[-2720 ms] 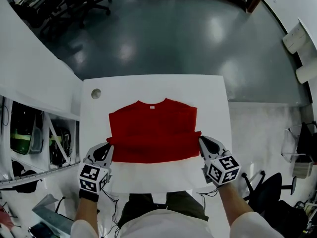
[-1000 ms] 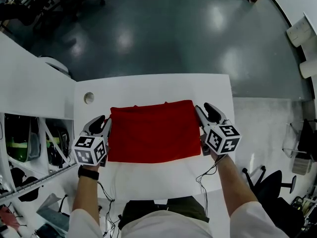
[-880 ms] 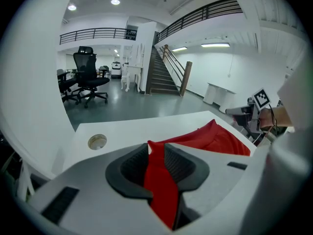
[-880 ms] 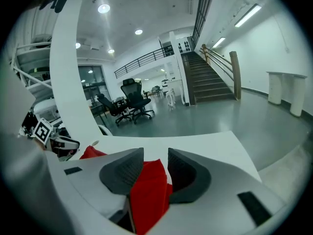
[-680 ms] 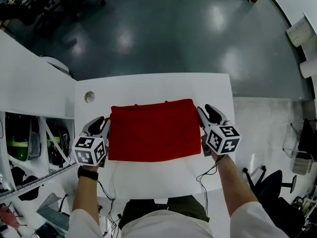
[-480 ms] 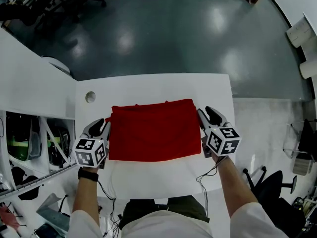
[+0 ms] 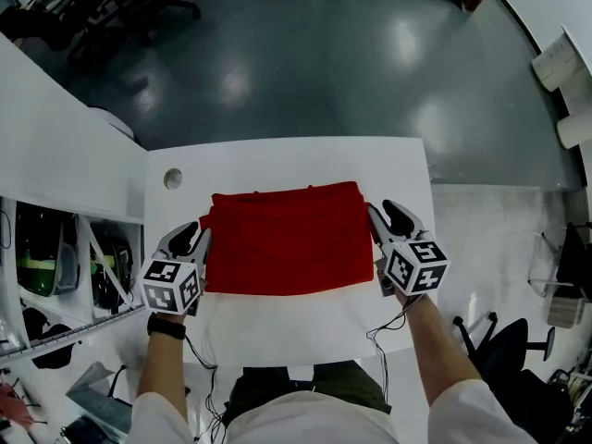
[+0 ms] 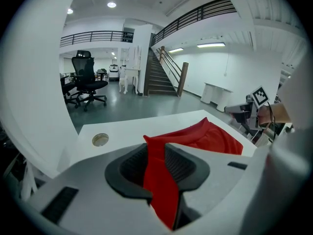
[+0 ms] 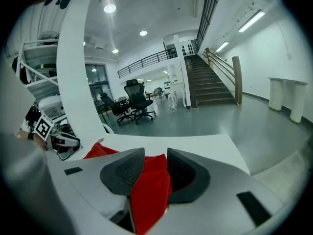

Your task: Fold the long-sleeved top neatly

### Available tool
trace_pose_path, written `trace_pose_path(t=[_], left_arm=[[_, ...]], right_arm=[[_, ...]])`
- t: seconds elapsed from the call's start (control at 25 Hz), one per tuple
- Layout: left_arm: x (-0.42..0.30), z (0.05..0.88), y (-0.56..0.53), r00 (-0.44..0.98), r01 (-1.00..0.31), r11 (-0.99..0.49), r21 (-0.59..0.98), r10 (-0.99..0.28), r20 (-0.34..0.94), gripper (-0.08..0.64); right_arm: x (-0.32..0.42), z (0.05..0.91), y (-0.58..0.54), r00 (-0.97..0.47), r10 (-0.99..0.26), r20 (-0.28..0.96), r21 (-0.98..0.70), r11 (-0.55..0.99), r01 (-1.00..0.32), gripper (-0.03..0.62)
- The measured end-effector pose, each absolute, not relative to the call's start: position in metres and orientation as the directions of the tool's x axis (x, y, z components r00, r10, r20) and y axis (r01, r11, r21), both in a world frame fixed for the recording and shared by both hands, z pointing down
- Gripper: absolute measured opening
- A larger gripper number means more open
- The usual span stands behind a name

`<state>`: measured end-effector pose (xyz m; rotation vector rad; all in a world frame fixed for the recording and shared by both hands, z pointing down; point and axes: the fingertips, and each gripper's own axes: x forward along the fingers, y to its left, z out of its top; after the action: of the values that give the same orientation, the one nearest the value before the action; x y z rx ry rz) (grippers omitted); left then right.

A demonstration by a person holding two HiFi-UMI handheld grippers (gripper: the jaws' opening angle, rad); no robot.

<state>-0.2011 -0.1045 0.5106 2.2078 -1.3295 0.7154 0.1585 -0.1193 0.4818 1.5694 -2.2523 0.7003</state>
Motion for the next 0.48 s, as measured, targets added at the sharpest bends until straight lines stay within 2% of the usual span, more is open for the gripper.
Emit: trace_pose_path(t=[0.48], left_arm=[[-0.188, 0.432, -0.078, 0.456, -0.866, -0.492, 0.087, -0.706, 0.543, 0.121]], right_arm=[[0.139, 0.399, -0.082, -0.43, -0.812, 0.394, -0.131, 0.413, -0.901, 0.156]])
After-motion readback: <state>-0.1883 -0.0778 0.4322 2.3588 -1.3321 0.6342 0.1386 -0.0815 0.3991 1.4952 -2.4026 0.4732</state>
